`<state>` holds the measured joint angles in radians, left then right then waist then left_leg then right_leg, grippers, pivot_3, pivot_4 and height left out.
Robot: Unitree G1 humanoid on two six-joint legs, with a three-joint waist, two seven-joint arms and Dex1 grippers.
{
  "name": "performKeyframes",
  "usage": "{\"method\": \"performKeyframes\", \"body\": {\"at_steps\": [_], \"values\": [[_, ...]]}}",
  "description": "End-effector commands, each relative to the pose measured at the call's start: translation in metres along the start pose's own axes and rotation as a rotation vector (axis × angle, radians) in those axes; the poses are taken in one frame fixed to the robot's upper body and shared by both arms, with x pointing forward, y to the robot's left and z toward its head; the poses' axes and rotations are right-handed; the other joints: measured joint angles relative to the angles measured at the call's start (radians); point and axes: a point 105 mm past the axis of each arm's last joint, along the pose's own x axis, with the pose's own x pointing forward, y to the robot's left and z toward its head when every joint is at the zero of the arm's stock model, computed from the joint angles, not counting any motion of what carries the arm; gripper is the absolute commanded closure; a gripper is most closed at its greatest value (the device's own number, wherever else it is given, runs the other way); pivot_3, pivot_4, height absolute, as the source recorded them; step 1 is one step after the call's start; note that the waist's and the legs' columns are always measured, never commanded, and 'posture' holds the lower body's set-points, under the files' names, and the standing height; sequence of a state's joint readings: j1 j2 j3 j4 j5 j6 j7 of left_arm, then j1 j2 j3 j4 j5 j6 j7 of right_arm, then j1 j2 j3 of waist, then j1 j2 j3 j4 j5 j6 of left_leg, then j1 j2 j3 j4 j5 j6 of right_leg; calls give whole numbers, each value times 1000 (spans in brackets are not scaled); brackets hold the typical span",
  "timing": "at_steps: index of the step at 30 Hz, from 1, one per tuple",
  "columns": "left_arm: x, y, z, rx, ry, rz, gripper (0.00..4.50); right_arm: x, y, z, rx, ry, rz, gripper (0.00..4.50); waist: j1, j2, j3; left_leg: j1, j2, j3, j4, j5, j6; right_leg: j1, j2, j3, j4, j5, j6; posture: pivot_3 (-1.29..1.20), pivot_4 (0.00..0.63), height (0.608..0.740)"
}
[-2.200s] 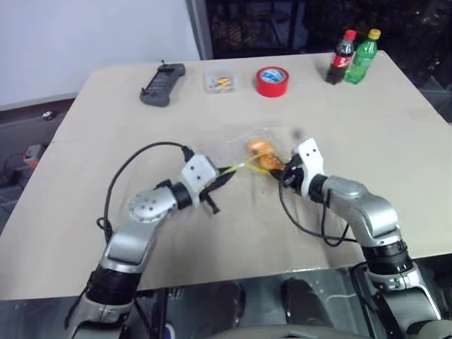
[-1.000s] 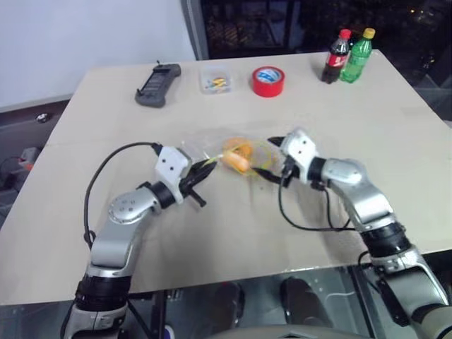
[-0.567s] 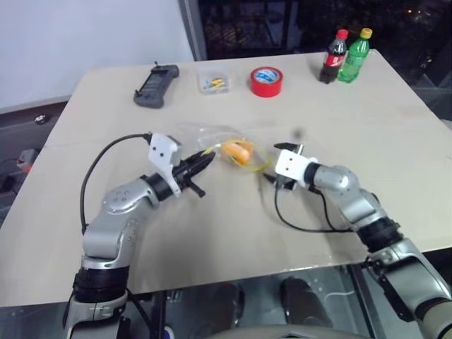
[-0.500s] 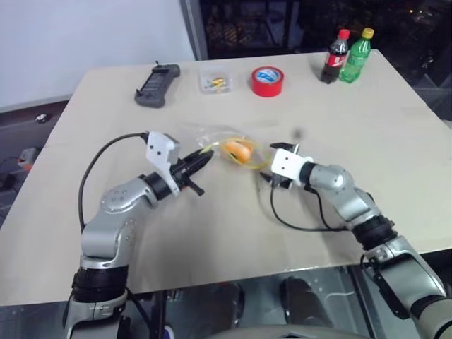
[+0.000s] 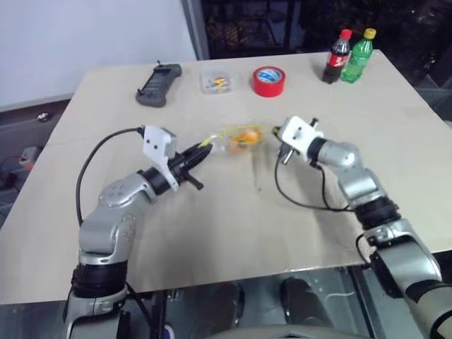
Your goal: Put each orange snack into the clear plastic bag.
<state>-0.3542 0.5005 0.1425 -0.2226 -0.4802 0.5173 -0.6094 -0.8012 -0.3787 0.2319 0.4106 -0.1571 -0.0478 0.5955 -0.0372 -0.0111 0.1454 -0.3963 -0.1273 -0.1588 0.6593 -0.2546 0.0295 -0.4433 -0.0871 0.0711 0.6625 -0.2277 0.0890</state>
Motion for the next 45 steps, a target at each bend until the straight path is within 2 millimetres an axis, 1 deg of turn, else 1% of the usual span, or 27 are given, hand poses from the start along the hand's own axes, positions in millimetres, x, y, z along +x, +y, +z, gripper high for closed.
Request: {"method": "performKeyframes", "body": {"at_steps": [1,4,6,8,11,12,14,15,16,18,19,21,22,24,27,29,31,33,36,39,41,45], "values": [[29,17,28,105,-80,31,4500,-5,-49,13,-100,-1,-89,4471,2,0,0,0,0,0,0,0,0,0,0,0,0,0,0,0,150,740],[54,29,46,169,-131,56,4500,-11,-82,6,-228,78,-140,4471,2,-1,0,-1,-1,-1,2,0,0,1,-1,-1,0,1,0,0,150,740],[66,29,58,207,-174,42,4500,-22,-103,7,-266,96,-170,4471,-2,-1,0,-2,-1,-1,3,0,0,0,-1,-1,-1,1,0,0,150,740],[69,21,60,260,-197,4,4500,-35,-109,5,-288,104,-165,4471,-9,-1,0,-3,-1,-1,0,0,0,-1,-2,-2,-3,0,-1,0,150,740],[61,5,44,293,-204,-35,4500,-55,-85,-8,-296,119,-92,4471,-22,-1,-1,-3,-1,0,-5,0,0,-3,-3,-4,-5,0,-1,0,150,740],[56,-3,33,341,-185,-49,4500,-62,-68,-16,-313,136,-35,4471,-29,-1,0,-2,0,0,-5,0,1,-3,-7,-5,-5,0,-1,0,150,740],[48,-16,13,421,-152,-74,4500,-73,-42,-28,-303,163,30,4471,-34,-1,0,-3,0,1,-6,-1,1,-5,-7,-5,-5,0,-1,0,150,740],[43,-23,2,442,-130,-82,4500,-83,-25,-37,-294,190,76,3905,-34,-1,0,-3,0,2,-6,-1,1,-6,-8,-5,-5,0,-1,0,150,740],[41,-26,-4,449,-120,-83,4500,-89,-15,-41,-286,207,101,3778,-31,-1,0,-3,0,2,-6,-1,1,-6,-8,-5,-5,0,-1,0,150,740],[32,-35,-15,461,-106,-83,4500,-111,4,-41,-185,218,102,2637,-19,0,0,-3,-2,2,-6,-1,2,-7,-5,-5,-4,0,-1,0,150,740],[29,-38,-16,473,-105,-82,4500,-122,12,-35,-177,214,122,2271,-14,0,0,-1,-2,2,-5,-1,2,-6,-5,-5,-3,0,-1,0,150,740],[25,-42,-16,494,-106,-82,4500,-134,21,-19,-182,196,150,2271,-3,1,1,1,-1,4,-3,-1,2,-4,-5,-3,0,1,0,0,150,740],[24,-43,-15,511,-105,-86,4500,-135,23,-6,-190,175,154,2271,-1,1,1,1,-1,4,-2,-1,2,-3,-4,-3,1,2,1,0,150,740],[23,-44,-14,540,-103,-89,4500,-127,26,18,-182,107,142,2271,1,2,2,4,-1,5,3,-3,6,2,-3,-3,0,6,2,0,150,740],[25,-49,-14,579,-104,-122,4500,-97,40,51,-184,-4,161,2271,-2,1,3,22,2,6,4,-5,7,22,0,-3,-4,5,3,0,150,740],[26,-52,-12,596,-108,-142,4500,-76,48,62,-203,-45,181,2271,2,-1,4,30,3,5,2,-5,7,31,0,-5,-7,3,6,0,150,740],[28,-55,-11,607,-111,-154,4500,-57,56,68,-241,-65,208,2271,8,-2,5,31,3,4,1,-5,7,32,0,-7,-8,5,3,0,150,740],[28,-58,-11,617,-110,-165,4500,-42,57,72,-262,-81,213,2271,16,-3,5,30,3,4,1,-4,7,31,0,-7,-9,6,2,0,150,740],[28,-59,-10,620,-110,-166,4500,-30,55,75,-280,-95,218,2271,28,-3,5,27,3,4,1,-3,4,28,0,-7,-11,6,2,0,150,740],[27,-59,-9,621,-109,-158,4500,-22,56,82,-280,-123,232,2271,25,-3,4,20,2,3,0,-4,5,23,-1,-8,-15,6,2,0,150,740],[26,-59,-9,620,-108,-154,4500,-19,58,83,-287,-133,246,2271,23,-3,4,11,2,3,0,-4,5,13,-1,-7,-15,6,1,0,150,740],[24,-60,-10,621,-104,-152,4500,-16,60,85,-296,-151,259,2271,22,-2,4,9,2,3,-2,-4,5,11,-1,-7,-15,6,1,0,150,740]]}}
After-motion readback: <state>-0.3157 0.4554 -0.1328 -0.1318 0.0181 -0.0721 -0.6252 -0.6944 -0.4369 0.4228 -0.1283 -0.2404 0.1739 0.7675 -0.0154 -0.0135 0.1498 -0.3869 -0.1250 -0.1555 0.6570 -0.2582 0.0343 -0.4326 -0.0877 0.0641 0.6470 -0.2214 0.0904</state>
